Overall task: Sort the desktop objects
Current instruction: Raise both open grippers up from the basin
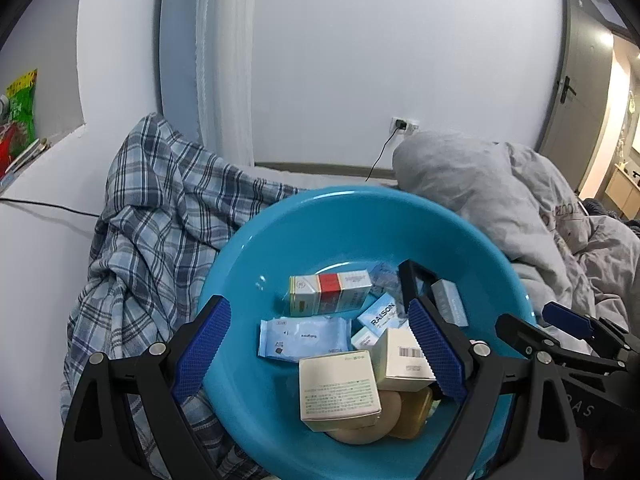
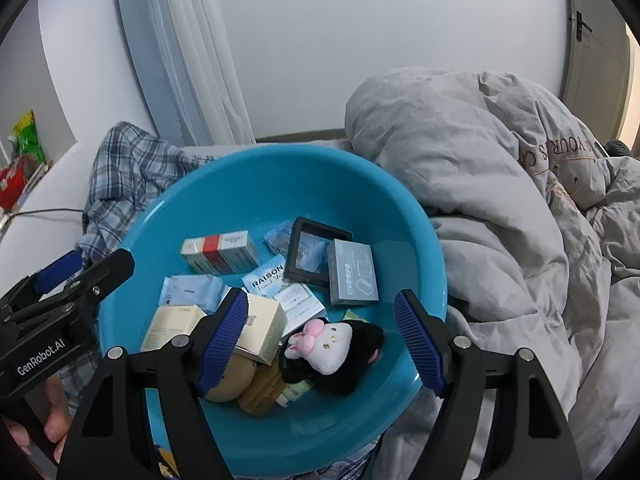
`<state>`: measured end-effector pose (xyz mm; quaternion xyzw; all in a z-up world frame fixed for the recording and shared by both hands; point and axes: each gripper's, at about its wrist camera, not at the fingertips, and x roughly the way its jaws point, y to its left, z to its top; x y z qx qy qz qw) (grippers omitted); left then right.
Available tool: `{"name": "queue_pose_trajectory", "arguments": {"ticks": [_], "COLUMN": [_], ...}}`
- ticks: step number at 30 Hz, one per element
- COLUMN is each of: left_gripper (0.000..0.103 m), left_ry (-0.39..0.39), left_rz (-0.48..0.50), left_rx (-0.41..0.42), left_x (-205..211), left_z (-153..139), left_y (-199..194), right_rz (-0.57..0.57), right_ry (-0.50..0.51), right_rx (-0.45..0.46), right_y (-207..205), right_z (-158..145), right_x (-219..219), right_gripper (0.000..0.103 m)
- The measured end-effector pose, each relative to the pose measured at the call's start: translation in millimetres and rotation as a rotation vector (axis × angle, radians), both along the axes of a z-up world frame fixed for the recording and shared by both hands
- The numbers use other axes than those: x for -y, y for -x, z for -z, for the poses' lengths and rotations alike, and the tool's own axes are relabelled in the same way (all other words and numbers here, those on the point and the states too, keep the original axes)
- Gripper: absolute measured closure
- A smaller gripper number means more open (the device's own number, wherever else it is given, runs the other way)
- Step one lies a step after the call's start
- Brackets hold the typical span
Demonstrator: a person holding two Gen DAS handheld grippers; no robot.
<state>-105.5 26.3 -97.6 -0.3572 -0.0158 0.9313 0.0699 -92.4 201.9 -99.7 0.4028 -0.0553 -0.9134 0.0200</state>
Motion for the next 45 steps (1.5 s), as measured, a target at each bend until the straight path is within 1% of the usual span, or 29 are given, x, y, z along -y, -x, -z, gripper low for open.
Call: {"name": "queue_pose_trajectory", "arguments": {"ticks": [3, 8, 12, 16, 21, 28, 31, 33, 35, 36, 38, 40, 42, 45], "left_gripper": [0.011, 0.011, 0.011, 0.011, 0.011, 0.011, 0.011, 0.010, 0.009, 0.000, 0.000, 0.000, 0.000, 0.000], "left_ry": [-0.002, -0.006, 0.017, 0.032, -0.012, -0.001, -0.009, -0.016, -0.011, -0.004, 0.030, 0.048, 0.034, -0.015], "left_rz": [0.008, 0.011, 0.012, 0.016, 0.032, 0.020, 0.022, 0.021, 0.016, 0.011, -0.006, -0.014, -0.016, -0.010], "left_rx": [-0.025, -0.079, -0.144, -0.201, -0.245, -0.313, -0.326, -0.349, -0.380, -0.397, -0.448, -0.490, -0.512, -0.533], "left_x": [0, 0, 0, -1, 6, 10, 12, 13, 14, 14, 12, 10, 12, 19], "left_z": [-9, -28, -48, -64, -84, -103, -110, -118, -125, -128, -135, -141, -148, -159], "left_y": [-5, -15, -28, -40, -54, -70, -76, -83, -90, -94, -106, -115, -122, -135], "right_rz": [-0.003, -0.016, -0.020, -0.025, -0.018, -0.013, -0.012, -0.016, -0.019, -0.018, -0.015, -0.016, -0.017, -0.015], "right_ry": [0.001, 0.034, 0.017, 0.004, -0.002, -0.025, -0.024, -0.022, -0.022, -0.022, -0.025, -0.026, -0.025, -0.023], "right_rx": [-0.023, -0.068, -0.124, -0.160, -0.210, -0.270, -0.294, -0.315, -0.342, -0.362, -0.400, -0.433, -0.463, -0.498], "right_y": [-3, -11, -20, -28, -38, -51, -58, -64, -71, -77, -87, -96, -105, -118], "right_z": [-9, -27, -45, -58, -75, -95, -103, -111, -120, -126, -137, -146, -156, -167], "right_x": [0, 1, 4, 5, 4, 4, 6, 7, 8, 9, 9, 10, 10, 9], "right_gripper": [0.029, 0.029, 0.029, 0.029, 0.029, 0.028, 0.028, 0.028, 0.025, 0.024, 0.022, 0.021, 0.021, 0.020]}}
